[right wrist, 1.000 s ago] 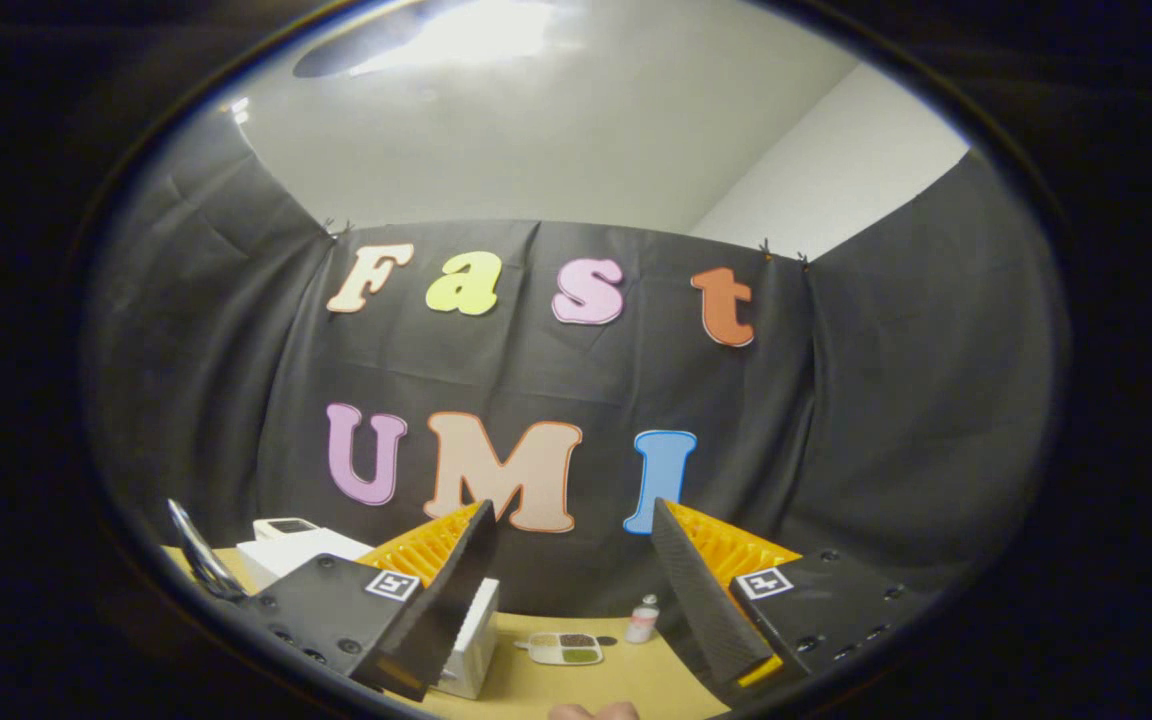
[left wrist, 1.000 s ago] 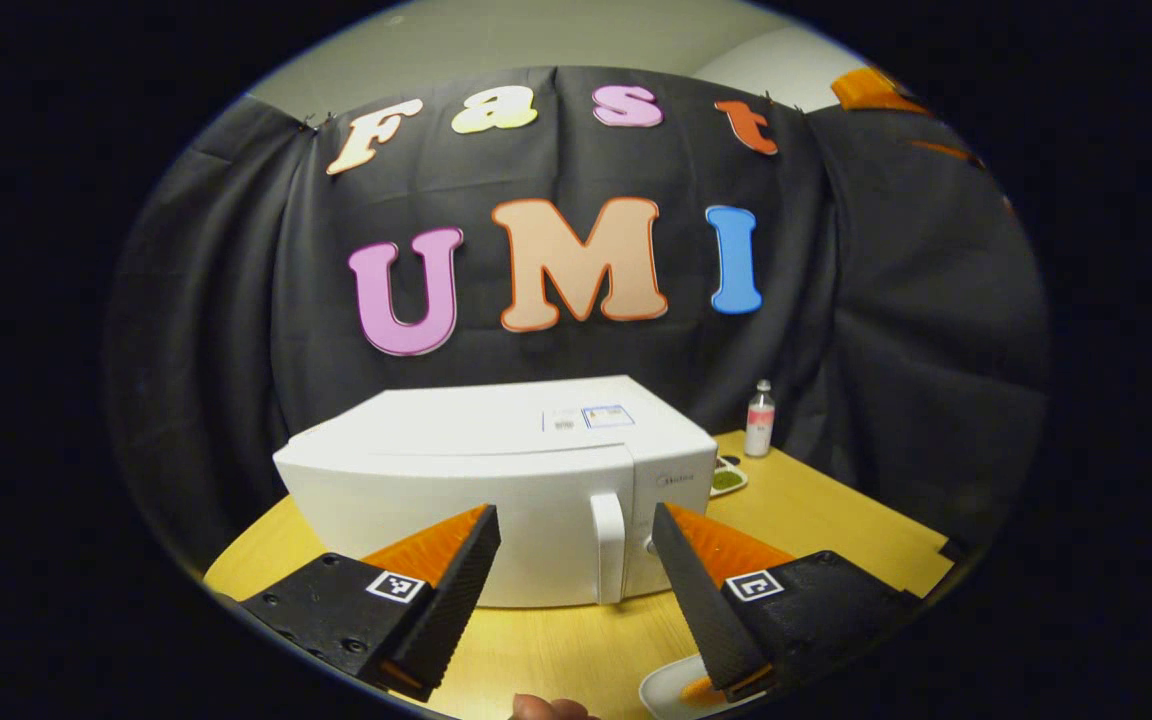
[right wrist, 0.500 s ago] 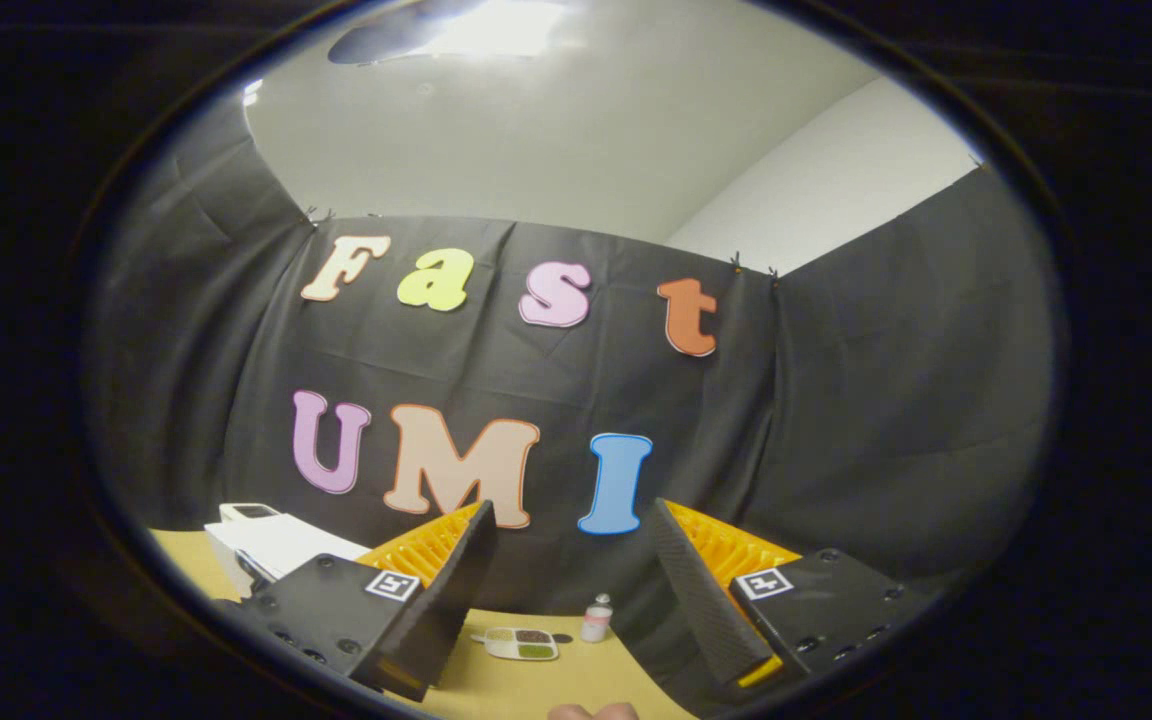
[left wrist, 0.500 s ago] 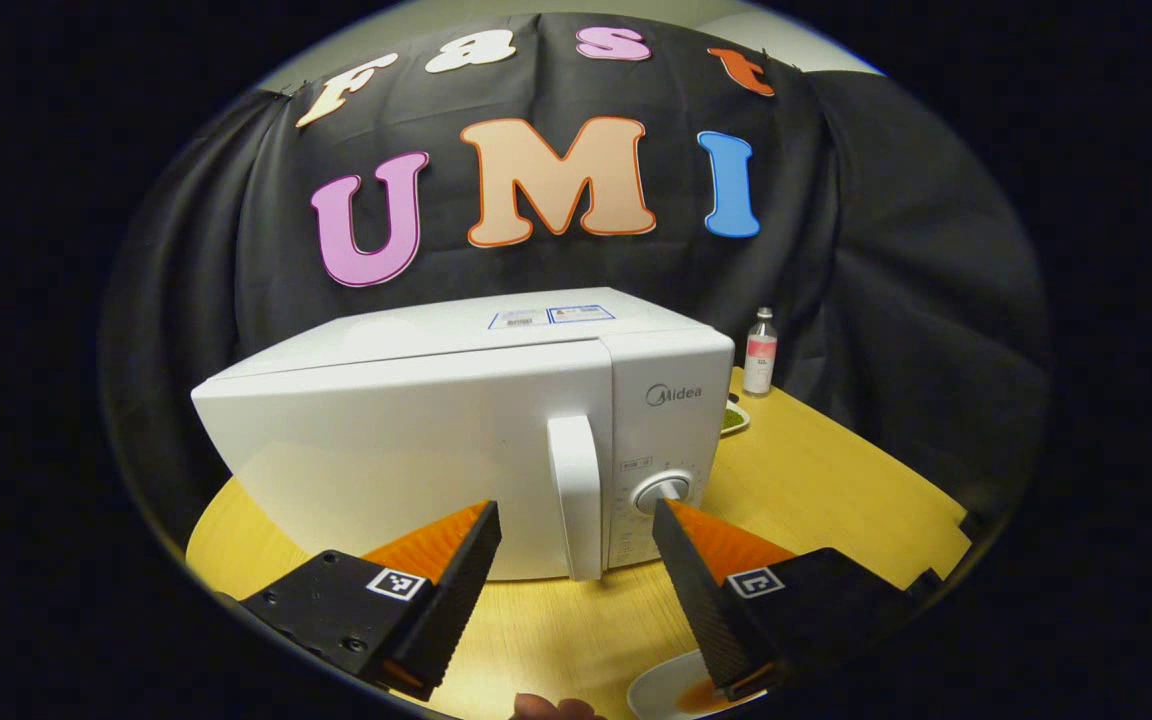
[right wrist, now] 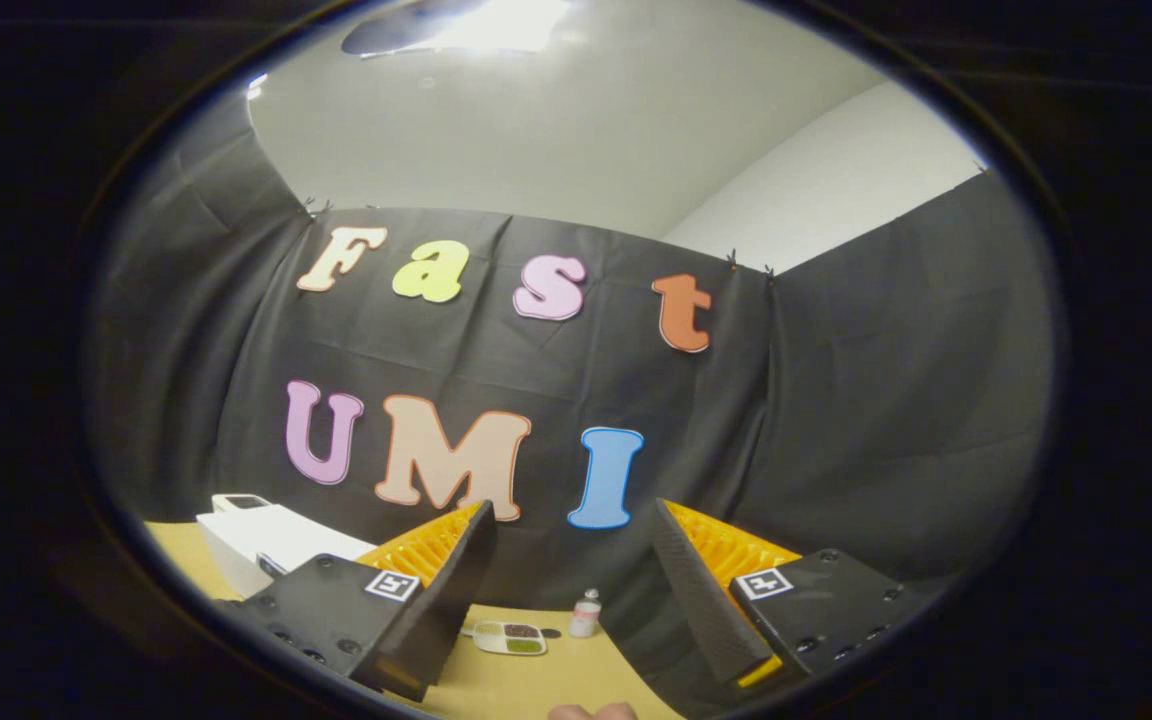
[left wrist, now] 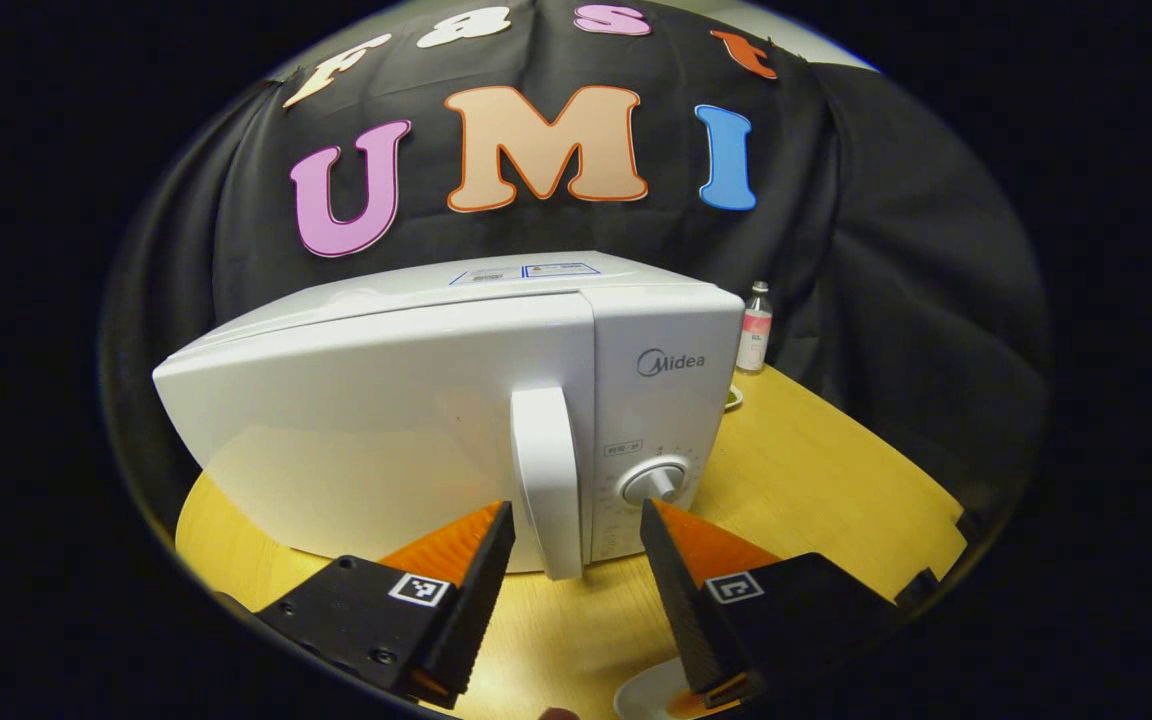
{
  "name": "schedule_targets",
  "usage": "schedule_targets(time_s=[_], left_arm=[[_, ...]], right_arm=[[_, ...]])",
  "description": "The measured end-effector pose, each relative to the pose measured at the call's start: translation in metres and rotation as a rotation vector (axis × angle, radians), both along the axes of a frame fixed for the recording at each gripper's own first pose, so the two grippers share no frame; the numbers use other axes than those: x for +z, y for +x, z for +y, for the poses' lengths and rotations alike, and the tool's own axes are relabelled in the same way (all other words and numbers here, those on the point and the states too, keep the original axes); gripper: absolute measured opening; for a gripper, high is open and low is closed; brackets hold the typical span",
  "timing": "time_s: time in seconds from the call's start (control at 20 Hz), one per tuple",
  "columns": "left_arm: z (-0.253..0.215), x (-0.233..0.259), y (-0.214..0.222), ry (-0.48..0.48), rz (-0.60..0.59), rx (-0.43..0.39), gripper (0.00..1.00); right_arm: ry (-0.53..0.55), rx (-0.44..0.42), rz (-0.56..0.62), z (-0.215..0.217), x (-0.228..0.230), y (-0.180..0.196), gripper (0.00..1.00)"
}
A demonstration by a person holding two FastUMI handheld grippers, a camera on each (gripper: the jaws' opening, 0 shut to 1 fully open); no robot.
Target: Open the microwave oven with the left hand, put the food in, and close the microwave oven.
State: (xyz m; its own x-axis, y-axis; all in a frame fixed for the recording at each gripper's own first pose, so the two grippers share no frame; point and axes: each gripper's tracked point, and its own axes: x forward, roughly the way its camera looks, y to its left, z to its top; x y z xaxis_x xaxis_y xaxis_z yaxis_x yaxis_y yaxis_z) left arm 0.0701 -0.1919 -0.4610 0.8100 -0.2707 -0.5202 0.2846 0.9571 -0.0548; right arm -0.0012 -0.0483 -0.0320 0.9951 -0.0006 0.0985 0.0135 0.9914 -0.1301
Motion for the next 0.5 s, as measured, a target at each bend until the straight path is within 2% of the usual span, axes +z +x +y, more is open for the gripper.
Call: schedule_targets(time_s=[0.15,0.2,0.3,0.4,0.5], left_arm=[[0.002,-0.003,0.007,-0.003,0.007,0.014,0.65],[0.001,-0.003,0.008,0.006,0.006,0.016,0.48],[0.004,-0.004,0.013,-0.006,-0.004,0.024,0.27],[0.004,-0.004,0.012,-0.016,0.001,0.037,0.19],[0.004,-0.004,0.009,0.016,0.004,0.030,0.17]], right_arm=[[-0.001,0.004,-0.004,0.000,0.001,0.002,0.96],[-0.001,0.004,-0.004,0.000,0.001,0.003,0.96],[0.001,0.004,0.002,-0.001,-0.001,0.004,0.98],[-0.001,0.003,0.006,-0.002,-0.002,0.005,0.98],[-0.003,0.004,0.008,-0.001,-0.003,0.006,0.96]])
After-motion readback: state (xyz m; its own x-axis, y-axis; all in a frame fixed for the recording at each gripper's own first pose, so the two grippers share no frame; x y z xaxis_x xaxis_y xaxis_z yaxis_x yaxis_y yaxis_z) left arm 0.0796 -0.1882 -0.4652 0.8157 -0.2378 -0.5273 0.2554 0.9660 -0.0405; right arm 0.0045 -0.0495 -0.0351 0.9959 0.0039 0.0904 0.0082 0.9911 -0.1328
